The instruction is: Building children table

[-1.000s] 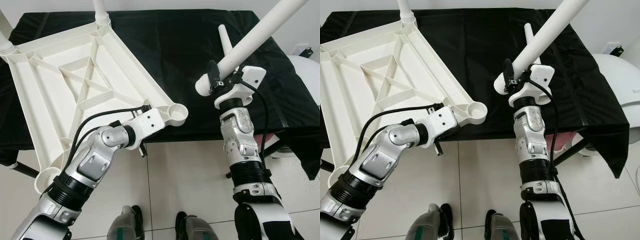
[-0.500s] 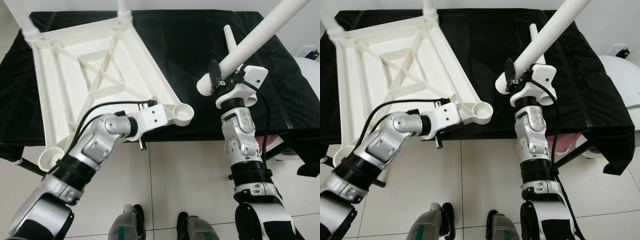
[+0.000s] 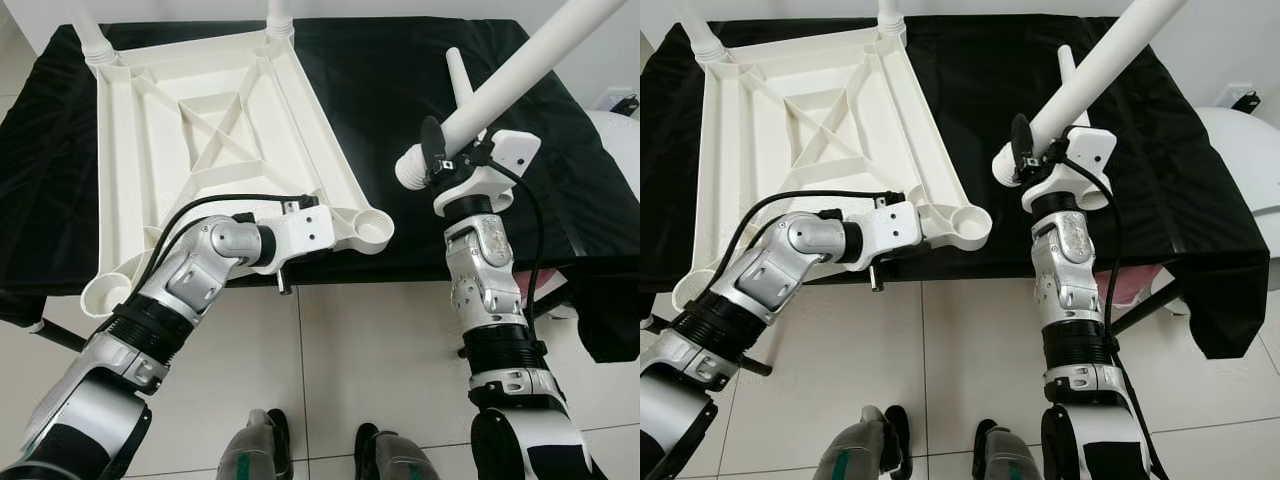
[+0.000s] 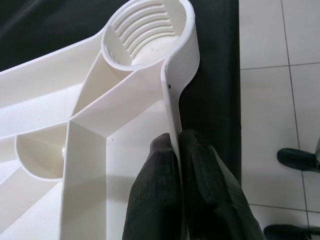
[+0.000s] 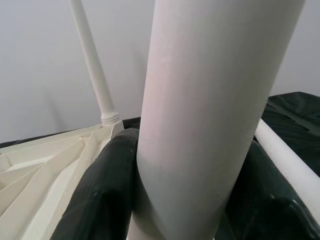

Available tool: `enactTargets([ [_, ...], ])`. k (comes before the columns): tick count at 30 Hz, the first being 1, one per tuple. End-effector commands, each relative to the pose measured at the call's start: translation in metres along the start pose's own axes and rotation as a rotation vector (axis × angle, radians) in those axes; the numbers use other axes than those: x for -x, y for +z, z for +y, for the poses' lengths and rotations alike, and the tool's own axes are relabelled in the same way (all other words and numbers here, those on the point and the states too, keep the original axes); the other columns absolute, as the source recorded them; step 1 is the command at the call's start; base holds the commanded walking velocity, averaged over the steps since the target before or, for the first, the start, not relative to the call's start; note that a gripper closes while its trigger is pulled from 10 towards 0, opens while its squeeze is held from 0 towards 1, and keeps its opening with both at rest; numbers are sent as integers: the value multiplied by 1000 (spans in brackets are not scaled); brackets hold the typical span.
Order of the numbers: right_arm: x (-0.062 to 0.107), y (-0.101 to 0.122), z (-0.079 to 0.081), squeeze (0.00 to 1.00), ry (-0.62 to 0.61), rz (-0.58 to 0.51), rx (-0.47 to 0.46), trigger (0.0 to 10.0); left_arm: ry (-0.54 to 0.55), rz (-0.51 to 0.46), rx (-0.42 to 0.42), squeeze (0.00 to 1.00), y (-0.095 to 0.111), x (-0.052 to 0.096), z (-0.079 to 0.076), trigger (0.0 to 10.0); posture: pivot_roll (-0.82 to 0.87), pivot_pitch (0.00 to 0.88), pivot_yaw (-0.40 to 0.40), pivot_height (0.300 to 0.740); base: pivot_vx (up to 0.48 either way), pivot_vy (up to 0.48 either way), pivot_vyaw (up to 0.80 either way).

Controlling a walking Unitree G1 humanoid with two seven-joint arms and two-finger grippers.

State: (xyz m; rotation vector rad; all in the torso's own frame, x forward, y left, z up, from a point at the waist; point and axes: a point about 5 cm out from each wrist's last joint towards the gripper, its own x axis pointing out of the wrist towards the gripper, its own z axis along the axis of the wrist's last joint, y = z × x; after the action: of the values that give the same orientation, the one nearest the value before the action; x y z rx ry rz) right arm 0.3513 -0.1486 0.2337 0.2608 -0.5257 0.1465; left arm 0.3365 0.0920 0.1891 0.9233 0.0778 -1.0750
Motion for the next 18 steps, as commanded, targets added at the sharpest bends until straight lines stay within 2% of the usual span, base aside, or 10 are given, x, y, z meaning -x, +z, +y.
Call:
enactTargets([
  [1,3,0,0,0,5,2,0,10000,-8,139,22,0,-30,5,-7,10000,-65,201,20,740,0,0,0],
  [5,2,-1,2,0,13,5,-4,10000,12,143,55,0,-33,7,-4,10000,-64,200,18,740,0,0,0],
  [6,2,-2,3,0,20,7,-7,10000,25,140,64,1000,-33,8,-1,10000,-63,191,13,740,0,0,0],
  [10,2,-2,4,0,25,9,-9,10000,24,138,59,1000,-32,8,-1,10000,-63,191,13,740,0,0,0],
  [11,2,-2,5,0,31,11,-10,10000,22,140,48,808,-32,8,-1,10000,-66,186,11,740,0,0,0],
  [12,2,-2,5,0,35,13,-10,10000,21,140,42,212,-32,7,-1,10000,-66,186,11,740,0,0,0],
  [13,2,-2,5,0,35,13,-10,10000,21,140,42,212,-32,7,-1,10000,-66,186,11,740,0,0,0],
  [14,2,-2,5,0,39,14,-11,10000,18,141,37,0,-32,7,-1,10000,-66,186,11,740,0,0,0],
  [18,3,-1,5,0,64,26,-7,10000,25,136,40,0,-32,7,-1,10000,-73,180,11,740,0,0,0],
])
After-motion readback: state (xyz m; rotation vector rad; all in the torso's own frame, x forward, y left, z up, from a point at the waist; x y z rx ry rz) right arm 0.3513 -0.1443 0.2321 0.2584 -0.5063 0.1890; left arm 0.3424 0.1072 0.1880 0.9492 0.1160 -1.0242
